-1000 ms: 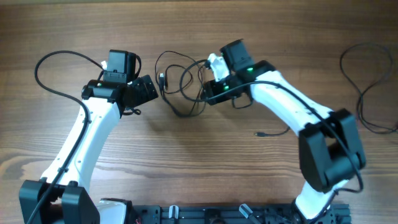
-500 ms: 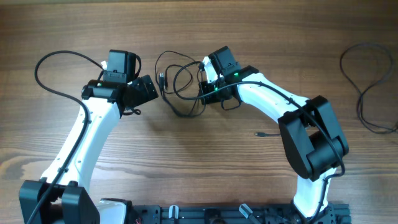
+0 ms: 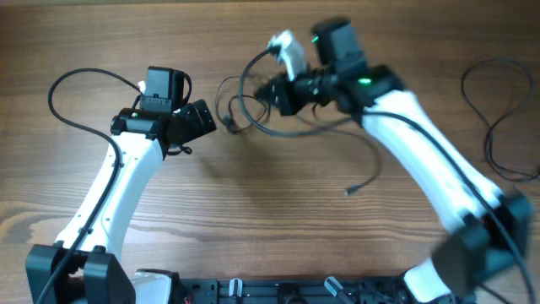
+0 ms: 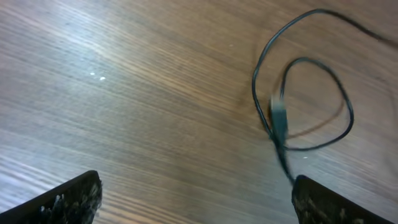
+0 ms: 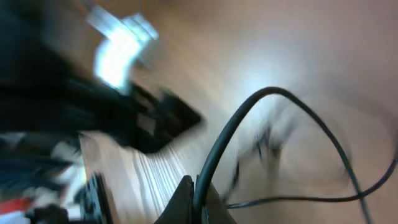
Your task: Untangle cables
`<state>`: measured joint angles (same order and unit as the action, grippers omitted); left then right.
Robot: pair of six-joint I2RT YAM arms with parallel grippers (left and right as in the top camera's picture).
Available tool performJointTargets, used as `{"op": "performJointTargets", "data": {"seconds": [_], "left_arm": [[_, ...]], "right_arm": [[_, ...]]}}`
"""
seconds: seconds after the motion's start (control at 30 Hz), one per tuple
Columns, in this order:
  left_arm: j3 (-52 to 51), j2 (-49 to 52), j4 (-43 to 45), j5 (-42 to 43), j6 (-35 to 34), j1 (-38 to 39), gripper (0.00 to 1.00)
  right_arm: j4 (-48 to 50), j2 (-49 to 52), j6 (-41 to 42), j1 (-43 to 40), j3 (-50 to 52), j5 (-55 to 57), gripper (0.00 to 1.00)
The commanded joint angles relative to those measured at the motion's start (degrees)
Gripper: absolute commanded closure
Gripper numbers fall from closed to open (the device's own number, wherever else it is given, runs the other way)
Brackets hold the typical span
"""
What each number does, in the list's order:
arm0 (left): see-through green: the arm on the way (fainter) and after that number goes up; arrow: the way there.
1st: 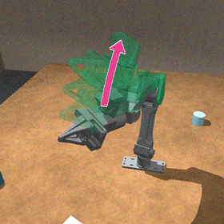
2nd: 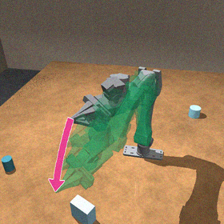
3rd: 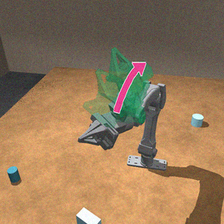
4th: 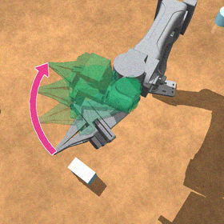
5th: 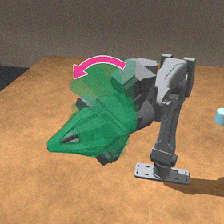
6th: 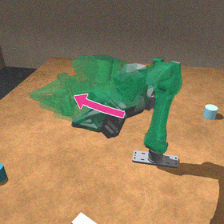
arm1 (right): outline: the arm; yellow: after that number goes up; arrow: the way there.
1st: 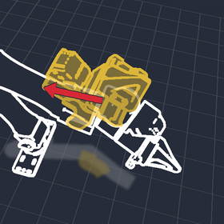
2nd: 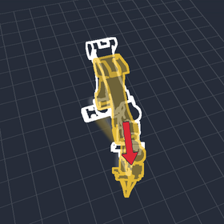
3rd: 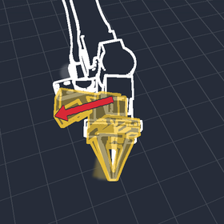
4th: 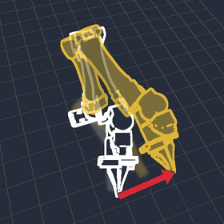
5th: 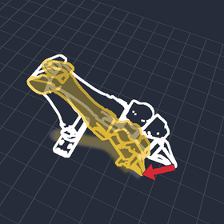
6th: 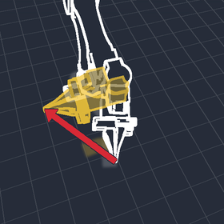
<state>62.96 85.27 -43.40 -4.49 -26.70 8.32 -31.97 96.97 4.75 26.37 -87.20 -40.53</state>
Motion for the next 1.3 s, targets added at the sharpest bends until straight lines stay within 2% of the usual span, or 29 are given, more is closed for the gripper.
{"op": "performJointTargets", "data": {"seconds": [0.0, 0.1, 0.23, 0.33, 0.47, 0.67, 0.8, 1.07, 1.27], "left_arm": [[0.04, -0.96, 1.31, 3.3, -0.76, 0.11, 0.0], [0.04, -0.96, 2.75, 5.35, -0.76, 0.11, 0.0], [0.04, -0.94, 5.9, 13.79, -0.74, 0.11, 0.0], [0.04, -0.94, 9.6, 27.26, -0.57, 0.11, 0.0], [0.04, -0.94, 12.96, 43.41, -1.16, 0.09, 0.0], [0.04, -0.94, 15.15, 52.46, -9.2, 0.04, 0.0], [0.04, -0.94, 22.16, 60.28, -17.94, 0.04, 0.0], [0.04, -0.94, 32.0, 62.14, -33.22, 0.07, 0.0], [0.04, -0.92, 33.81, 62.05, -37.7, 0.22, 0.03]], "right_arm": [[0.39, -7.85, 1.14, -0.37, -2.12, 5.75, 0.96], [0.33, -10.49, 3.23, -0.35, -2.12, 5.97, 0.96], [0.24, -11.37, 4.42, -0.37, -2.12, 6.03, 0.95], [0.24, -11.1, 4.44, -0.37, -2.1, 6.56, 0.96], [-0.09, -11.04, 7.78, -0.37, -2.1, 13.73, 0.96], [-0.52, -11.04, 8.79, -0.37, -2.1, 14.4, 0.96], [-0.79, -11.04, 8.92, -0.37, -2.1, 14.38, 0.96], [-0.68, -11.04, 10.47, -0.37, -2.1, 13.68, 0.96], [-0.11, -11.04, 11.96, -0.35, -2.1, 13.16, 0.96]]}}
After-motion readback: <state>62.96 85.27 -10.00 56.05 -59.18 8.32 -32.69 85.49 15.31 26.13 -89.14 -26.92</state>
